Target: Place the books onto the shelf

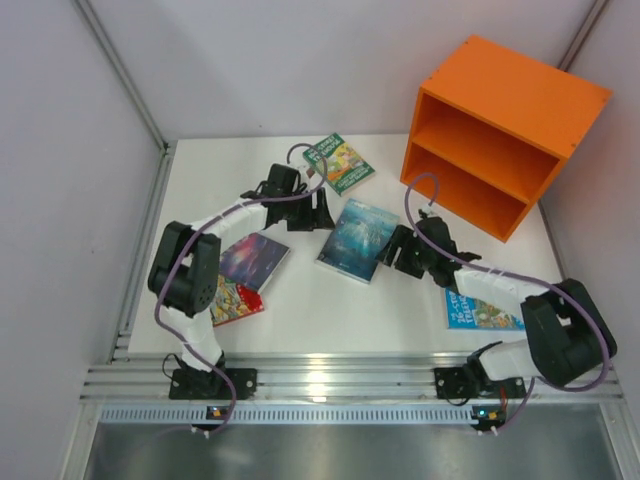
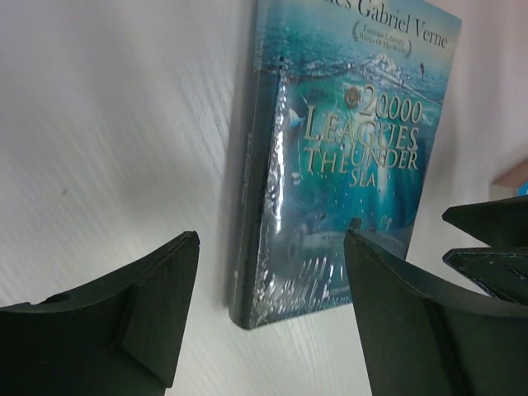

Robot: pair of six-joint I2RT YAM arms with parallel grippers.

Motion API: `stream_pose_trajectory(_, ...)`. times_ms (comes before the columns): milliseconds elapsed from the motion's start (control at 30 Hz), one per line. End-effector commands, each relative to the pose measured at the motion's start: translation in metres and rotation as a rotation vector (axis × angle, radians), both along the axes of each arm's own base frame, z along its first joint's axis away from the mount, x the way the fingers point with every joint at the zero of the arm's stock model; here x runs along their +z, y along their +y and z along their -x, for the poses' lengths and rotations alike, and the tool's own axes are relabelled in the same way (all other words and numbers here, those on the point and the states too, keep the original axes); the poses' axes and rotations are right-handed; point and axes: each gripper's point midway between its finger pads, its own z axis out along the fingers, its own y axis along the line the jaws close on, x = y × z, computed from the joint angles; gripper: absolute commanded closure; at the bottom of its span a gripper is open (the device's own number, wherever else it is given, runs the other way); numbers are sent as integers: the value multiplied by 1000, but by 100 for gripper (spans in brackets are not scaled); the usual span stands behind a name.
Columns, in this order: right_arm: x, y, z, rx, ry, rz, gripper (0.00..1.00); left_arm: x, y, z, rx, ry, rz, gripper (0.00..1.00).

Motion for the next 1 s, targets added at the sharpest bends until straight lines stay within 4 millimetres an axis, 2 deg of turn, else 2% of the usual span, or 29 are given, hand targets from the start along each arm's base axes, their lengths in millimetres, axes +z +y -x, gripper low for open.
stream_pose_trajectory(0,15,13,-35,-46,-128,-56,34,22,-24,-32,-79,-112,72,24)
stream_pose_trajectory(33,17,17,-40,-44,-142,-66,34,15,-24,-34,-79,-99,63,25)
stream_pose_trajectory(67,8,18,-41,-42,-126,-57,35,3,-24,-37,-77,-73,47,26)
stream_pose_trajectory(167,-1,21,-45,-37,-116,-50,40,-21,-23,-33,-82,-18,27,28)
stream_pose_trajectory(300,-18,18,-41,-26,-88,-20,47,-38,-25,-19,-113,24,39,29)
stream_pose_trajectory(467,-42,20,-32,-16,-43,-37,58,-50,-38,3,-155,97,159,29)
stream_pose_trajectory(600,-49,29,-25,30,-21,-83,66,-42,-53,18,-213,137,290,32)
stream_pose_trajectory(767,-51,37,-20,92,-36,-111,74,-1,-70,40,-304,120,507,34)
stream_pose_trajectory(967,-55,50,-11,190,-27,-156,73,41,-97,59,-386,74,642,34)
